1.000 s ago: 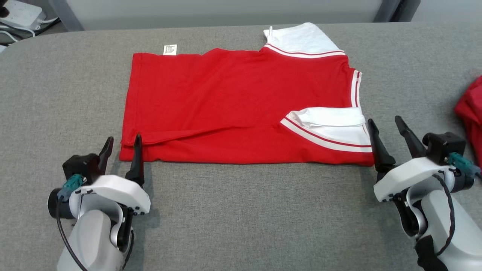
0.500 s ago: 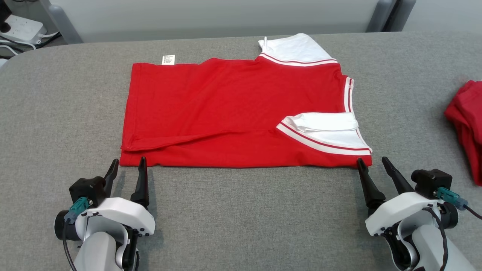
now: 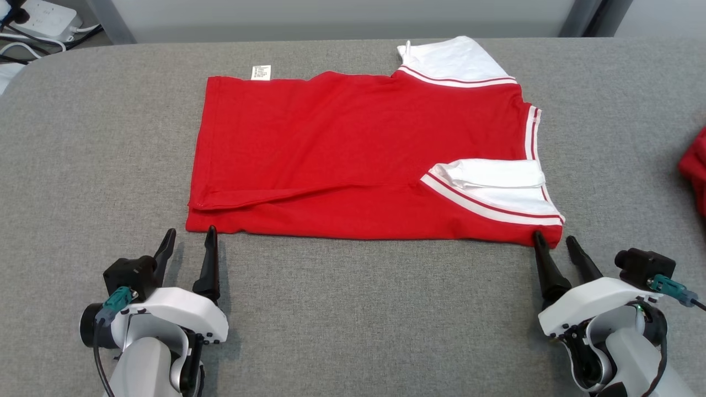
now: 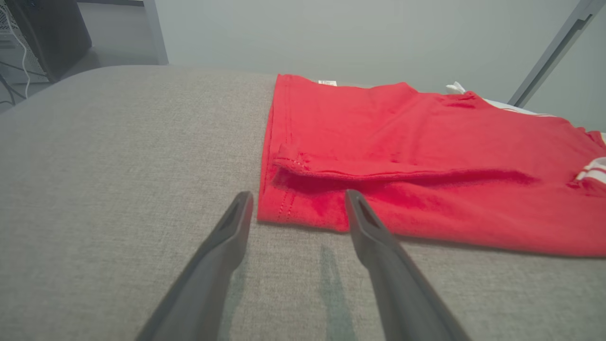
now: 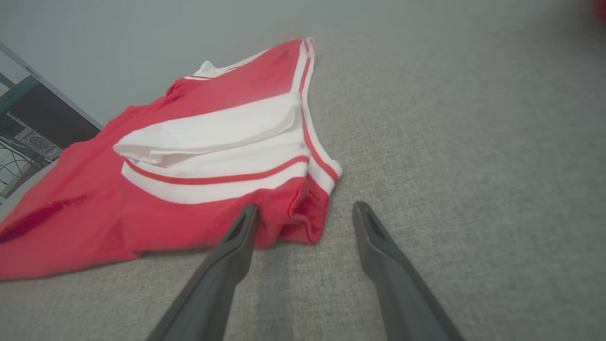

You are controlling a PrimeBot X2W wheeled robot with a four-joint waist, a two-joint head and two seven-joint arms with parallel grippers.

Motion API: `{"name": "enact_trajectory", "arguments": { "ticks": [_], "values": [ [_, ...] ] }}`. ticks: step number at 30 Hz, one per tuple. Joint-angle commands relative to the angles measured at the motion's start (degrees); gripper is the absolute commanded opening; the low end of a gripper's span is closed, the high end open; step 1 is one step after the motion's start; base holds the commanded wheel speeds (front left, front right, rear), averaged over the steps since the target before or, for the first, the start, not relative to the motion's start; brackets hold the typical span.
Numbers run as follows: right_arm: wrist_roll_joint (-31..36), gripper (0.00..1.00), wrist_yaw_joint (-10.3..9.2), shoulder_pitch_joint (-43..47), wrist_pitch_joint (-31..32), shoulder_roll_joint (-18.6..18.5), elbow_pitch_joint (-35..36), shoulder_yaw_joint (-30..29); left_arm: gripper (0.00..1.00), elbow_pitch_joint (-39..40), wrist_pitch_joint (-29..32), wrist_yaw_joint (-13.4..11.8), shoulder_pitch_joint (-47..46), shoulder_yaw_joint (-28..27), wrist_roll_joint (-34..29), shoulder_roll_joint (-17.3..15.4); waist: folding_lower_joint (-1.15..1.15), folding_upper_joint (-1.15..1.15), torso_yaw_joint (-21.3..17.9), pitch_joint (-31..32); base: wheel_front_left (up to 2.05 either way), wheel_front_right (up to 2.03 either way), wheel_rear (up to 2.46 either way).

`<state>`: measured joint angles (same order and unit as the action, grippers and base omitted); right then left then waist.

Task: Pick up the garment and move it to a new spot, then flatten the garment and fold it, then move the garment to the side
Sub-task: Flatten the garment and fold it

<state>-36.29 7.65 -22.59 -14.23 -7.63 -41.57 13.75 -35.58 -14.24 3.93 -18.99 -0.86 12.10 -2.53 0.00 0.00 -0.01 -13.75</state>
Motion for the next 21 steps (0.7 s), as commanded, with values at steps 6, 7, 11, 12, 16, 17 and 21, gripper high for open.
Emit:
{"name": "enact_trajectory", "arguments": {
  "ticks": [6, 7, 11, 12, 16, 17, 21],
  "values": [
    [-3.06, 1.0, -0.16, -1.82, -0.77, 0.26, 0.62, 3.22, 1.0, 1.29, -0.75, 0.58, -1.45, -1.86, -0.87, -0.7, 0.0, 0.0, 0.42, -0.6, 0.0, 0.0, 0.0],
    [-3.71, 0.97, -0.16, -1.9, -0.77, 0.26, 0.84, 3.85, 1.0, 1.35, -0.75, 0.66, -1.55, -1.86, -0.94, -0.68, 0.0, 0.0, 0.46, -0.66, 0.0, 0.0, 0.0],
    [-5.54, 0.44, -0.16, -2.14, -0.77, -0.4, 1.1, 4.65, 1.0, 1.66, -0.75, 0.97, -1.69, -1.83, -1.19, -0.6, 0.0, 0.0, 0.49, -0.77, 0.0, 0.0, 0.0],
    [-5.82, 0.34, -0.16, -2.19, -0.77, -0.58, 1.07, 4.74, 1.0, 1.69, -0.75, 1.06, -1.69, -1.81, -1.18, -0.58, 0.0, 0.0, 0.49, -0.78, 0.0, 0.0, 0.0],
    [-6.69, 0.0, -0.16, -2.59, -0.77, -1.2, 1.12, 5.01, 1.0, 0.94, -0.75, 2.06, -1.93, -1.78, 0.28, -0.49, 0.0, 0.0, 0.25, -0.83, 0.0, 0.0, 0.0],
    [-6.7, 0.0, -0.16, -2.63, -0.77, -1.29, 1.24, 4.97, 1.0, 0.7, -0.75, 2.26, -2.12, -1.86, 0.92, -0.47, 0.0, 0.0, 0.19, -0.85, 0.0, 0.0, 0.0],
    [-5.91, 0.0, -0.16, -2.65, -0.77, -1.71, 1.53, 5.06, 1.0, -1.39, -0.75, 2.85, -3.27, -2.54, 4.29, -0.4, 0.0, 0.0, -0.1, -0.9, 0.0, 0.0, 0.0]
  ]
}}
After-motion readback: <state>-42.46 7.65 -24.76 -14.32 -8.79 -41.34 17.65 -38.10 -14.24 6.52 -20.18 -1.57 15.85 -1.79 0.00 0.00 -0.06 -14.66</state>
